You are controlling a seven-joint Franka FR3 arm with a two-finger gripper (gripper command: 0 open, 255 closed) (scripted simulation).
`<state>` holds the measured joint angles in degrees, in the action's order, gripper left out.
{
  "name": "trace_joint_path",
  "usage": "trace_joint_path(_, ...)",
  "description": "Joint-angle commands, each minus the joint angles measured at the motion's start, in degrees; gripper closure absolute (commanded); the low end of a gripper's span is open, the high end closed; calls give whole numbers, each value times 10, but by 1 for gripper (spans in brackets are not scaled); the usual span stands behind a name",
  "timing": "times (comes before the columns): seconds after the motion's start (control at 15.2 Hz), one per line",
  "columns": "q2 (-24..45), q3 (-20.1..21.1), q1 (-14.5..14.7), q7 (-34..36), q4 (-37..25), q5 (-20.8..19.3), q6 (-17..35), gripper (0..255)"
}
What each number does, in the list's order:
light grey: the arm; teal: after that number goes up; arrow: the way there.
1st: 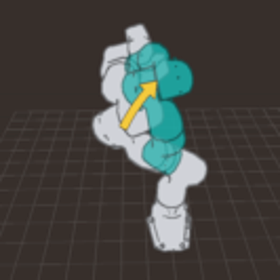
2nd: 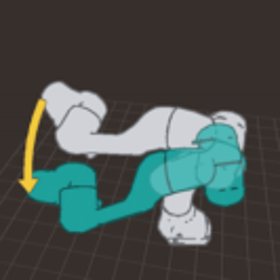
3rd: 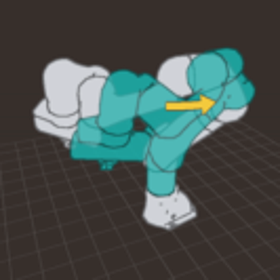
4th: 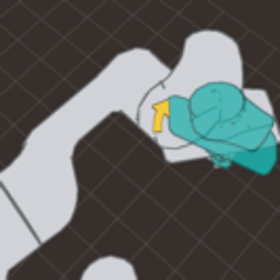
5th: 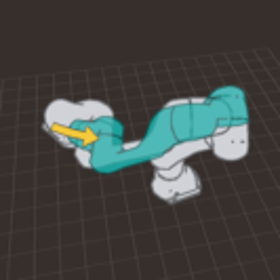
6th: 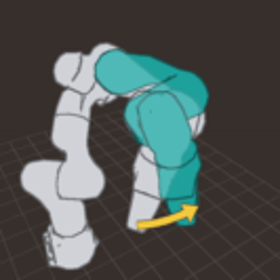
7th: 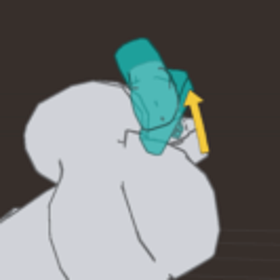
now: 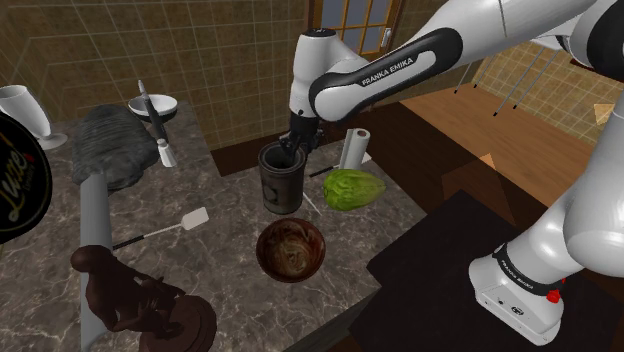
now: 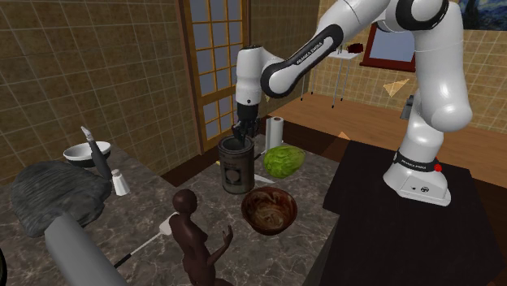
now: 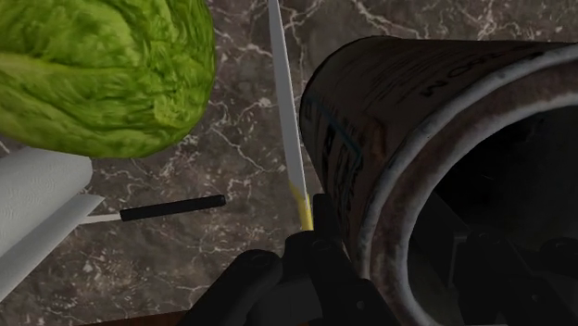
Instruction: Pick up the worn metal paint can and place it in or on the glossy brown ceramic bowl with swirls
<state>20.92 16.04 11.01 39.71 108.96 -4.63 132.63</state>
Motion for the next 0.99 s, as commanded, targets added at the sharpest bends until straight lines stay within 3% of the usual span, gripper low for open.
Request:
trace_joint_path(0.0,-10,2,-1,-1,-4,3,-11,255)
trace_joint_path(0.92,-58,9,-6,-10,-50,21,-104,255)
